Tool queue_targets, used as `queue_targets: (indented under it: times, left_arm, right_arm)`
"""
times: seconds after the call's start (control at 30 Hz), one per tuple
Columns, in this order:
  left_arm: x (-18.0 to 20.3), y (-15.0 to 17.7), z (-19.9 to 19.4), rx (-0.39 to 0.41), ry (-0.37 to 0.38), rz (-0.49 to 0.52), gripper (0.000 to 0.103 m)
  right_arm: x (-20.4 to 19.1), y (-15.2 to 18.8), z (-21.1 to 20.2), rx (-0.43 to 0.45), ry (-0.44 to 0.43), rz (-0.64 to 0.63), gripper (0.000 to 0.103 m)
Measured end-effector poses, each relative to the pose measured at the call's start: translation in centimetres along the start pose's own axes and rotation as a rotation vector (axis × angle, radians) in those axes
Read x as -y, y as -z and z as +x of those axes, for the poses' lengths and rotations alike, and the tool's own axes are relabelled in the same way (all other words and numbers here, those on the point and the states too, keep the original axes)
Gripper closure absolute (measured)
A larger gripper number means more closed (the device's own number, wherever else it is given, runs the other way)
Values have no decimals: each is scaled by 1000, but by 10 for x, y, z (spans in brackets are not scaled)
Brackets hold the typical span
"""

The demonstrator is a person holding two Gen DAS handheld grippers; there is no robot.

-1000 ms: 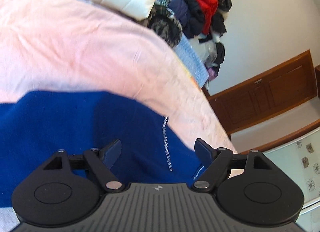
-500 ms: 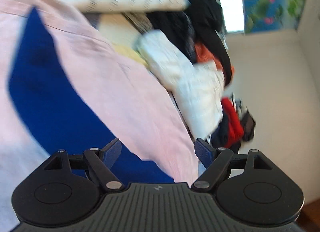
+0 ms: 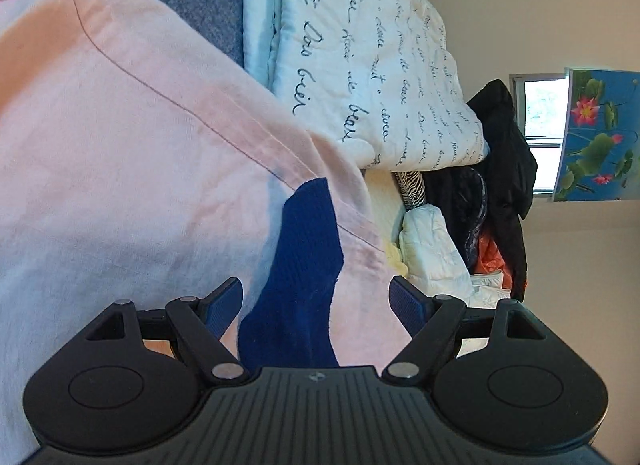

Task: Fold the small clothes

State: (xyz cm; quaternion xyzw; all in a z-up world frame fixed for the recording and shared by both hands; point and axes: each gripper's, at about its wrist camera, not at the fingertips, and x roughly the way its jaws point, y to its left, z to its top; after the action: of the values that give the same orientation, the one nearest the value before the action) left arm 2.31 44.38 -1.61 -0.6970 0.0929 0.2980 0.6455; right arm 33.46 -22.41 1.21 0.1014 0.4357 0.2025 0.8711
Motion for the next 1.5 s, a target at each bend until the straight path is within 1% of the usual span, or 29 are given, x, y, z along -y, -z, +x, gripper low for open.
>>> queue_targets:
  times: [0.13,0.2,0.23,0.27,0.33,0.43,0.47,0.5,0.53,0.57,0.6,0.63,0.67,0.7,0.73,0.77,0.8,0.83,0.87,0.9,0.93,0.97,1.07,1.1,1.17,1.23,1.33,1.43,1.5]
  left_arm:
    - [0,5,11,-30,-7,41,25]
    - [5,7,16,-24,-36,82,55]
    - [8,6,21,-37,-58,106,84]
    - [11,7,24,-50,-70,130,91]
    - [20,11,24,-33,-81,201,95]
    - [44,26,17,0,-50,292,96]
    - [55,33,14,4,-16,321,96]
    - [69,46,11,8,24,364,96]
    - [86,64,10,4,75,418,96]
    - [103,88,11,-21,124,489,96]
    - [120,119,15,-72,163,594,96]
    - [133,155,23,-166,210,714,95]
    - [139,190,35,-306,263,809,92]
    - [139,220,46,-438,274,866,91]
    - [136,242,55,-538,254,889,90]
    - [132,256,60,-599,249,886,87]
    - [126,262,62,-633,265,861,85]
    - [121,262,61,-635,286,825,78]
    - [117,258,57,-606,306,797,63]
    - [113,253,51,-559,316,771,53]
    - [109,245,47,-506,303,730,33]
    - [105,235,44,-465,293,676,29]
    - [89,210,42,-426,273,521,29]
    - [85,205,41,-417,254,492,29]
    - [80,201,35,-405,235,495,29]
    - [76,199,28,-402,232,494,29]
    - [73,200,21,-399,220,506,29]
    - [63,203,26,-419,208,479,29]
    - [55,202,31,-423,184,432,29]
  right_arm:
    - [-6,0,2,-6,28,-7,3]
    - [-5,0,2,-7,26,3,3]
    - [-4,-1,2,-9,23,11,3]
    - [-3,-1,1,-9,21,19,3]
    - [-3,-1,1,-9,20,29,3]
    - [-5,-2,1,-14,27,25,3]
    - [-5,-4,1,-19,32,33,3]
    - [-6,-7,-1,-20,38,56,10]
    - [-6,-11,-3,-13,27,94,12]
    - [-6,-15,-5,5,-12,136,12]
    - [-6,-19,-7,33,-80,184,12]
    - [-8,-24,-6,51,-140,224,12]
    - [-11,-30,-3,54,-197,262,12]
    - [-17,-37,3,41,-249,296,12]
    - [-23,-43,9,27,-284,313,12]
    - [-31,-48,15,10,-313,314,12]
    - [-40,-52,20,-6,-333,302,12]
    - [-50,-56,24,-21,-354,282,12]
    - [-58,-59,28,-32,-373,264,12]
    - [-67,-61,32,-45,-394,247,12]
    - [-74,-62,37,-59,-411,235,12]
    - [-81,-64,44,-74,-427,230,12]
    - [-105,-64,67,-137,-482,249,13]
    - [-113,-63,74,-162,-493,246,14]
    - [-133,-58,85,-215,-475,196,16]
    - [-150,-50,90,-238,-436,100,17]
    - [-154,-38,87,-276,-411,44,17]
    - [-139,-25,79,-293,-401,87,17]
    - [-130,-16,77,-310,-430,151,18]
